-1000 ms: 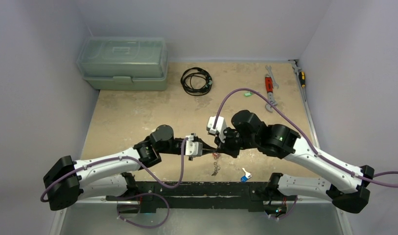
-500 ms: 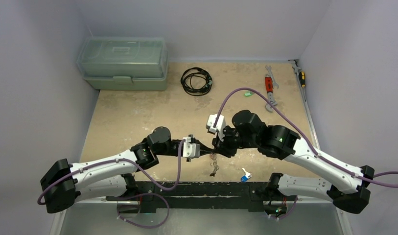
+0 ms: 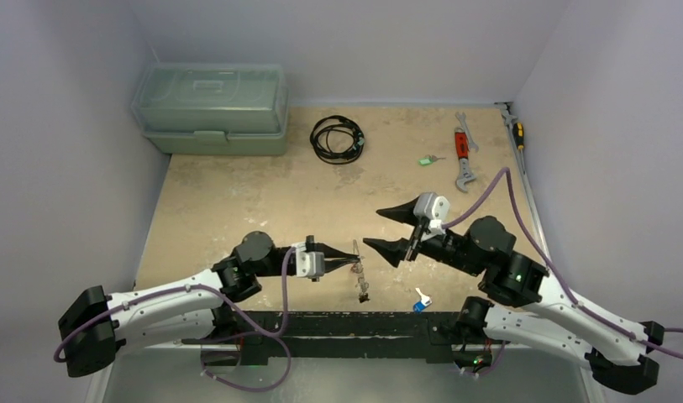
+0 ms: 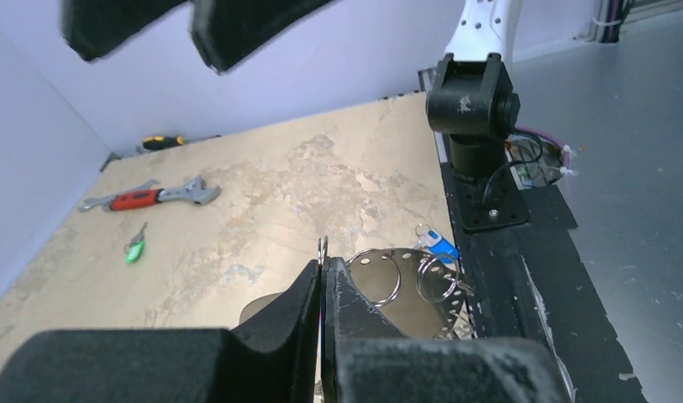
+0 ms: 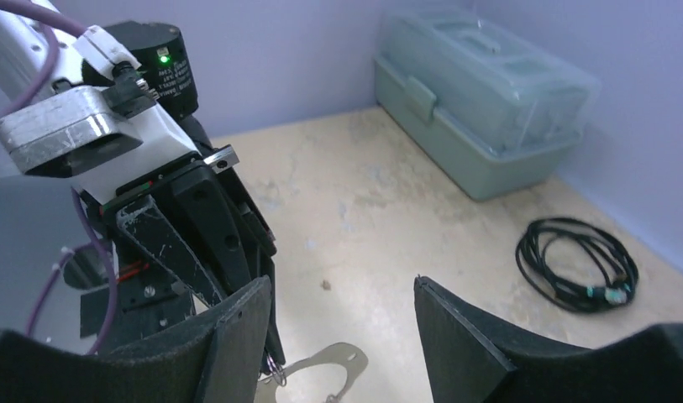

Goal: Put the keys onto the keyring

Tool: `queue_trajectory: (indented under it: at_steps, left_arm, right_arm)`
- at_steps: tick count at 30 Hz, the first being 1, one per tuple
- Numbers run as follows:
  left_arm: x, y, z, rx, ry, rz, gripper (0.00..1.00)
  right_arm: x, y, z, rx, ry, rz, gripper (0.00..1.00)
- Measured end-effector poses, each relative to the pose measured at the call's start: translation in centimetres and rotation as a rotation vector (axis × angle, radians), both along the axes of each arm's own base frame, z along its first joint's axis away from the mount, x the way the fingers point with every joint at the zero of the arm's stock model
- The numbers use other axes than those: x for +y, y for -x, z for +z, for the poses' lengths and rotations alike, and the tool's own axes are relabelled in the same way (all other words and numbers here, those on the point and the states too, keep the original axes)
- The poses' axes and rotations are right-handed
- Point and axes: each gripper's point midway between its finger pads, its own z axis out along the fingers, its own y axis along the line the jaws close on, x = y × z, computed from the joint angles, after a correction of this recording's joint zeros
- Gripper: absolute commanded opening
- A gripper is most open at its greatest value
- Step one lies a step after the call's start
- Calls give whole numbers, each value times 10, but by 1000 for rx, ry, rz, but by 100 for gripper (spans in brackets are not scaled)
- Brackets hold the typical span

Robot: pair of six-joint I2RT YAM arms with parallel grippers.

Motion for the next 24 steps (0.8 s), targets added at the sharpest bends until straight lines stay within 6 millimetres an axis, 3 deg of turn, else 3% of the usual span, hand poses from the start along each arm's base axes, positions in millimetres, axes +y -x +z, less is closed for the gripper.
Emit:
queue_trajectory:
  at_steps: [6, 10, 15, 24]
  left_arm:
    - [18, 3, 17, -19, 93, 47, 0]
    - [30, 4, 35, -33, 161, 76, 0]
    - [43, 7, 53, -39, 232, 102, 0]
    - [55, 12, 59, -30, 284, 110, 0]
  right_arm:
    - [16, 11, -12, -60, -107, 101, 49]
    - [28, 24, -18, -78, -125, 199, 46]
    - [36, 42, -8, -120, -157, 316, 43]
    - [48, 53, -3, -162, -181, 413, 39]
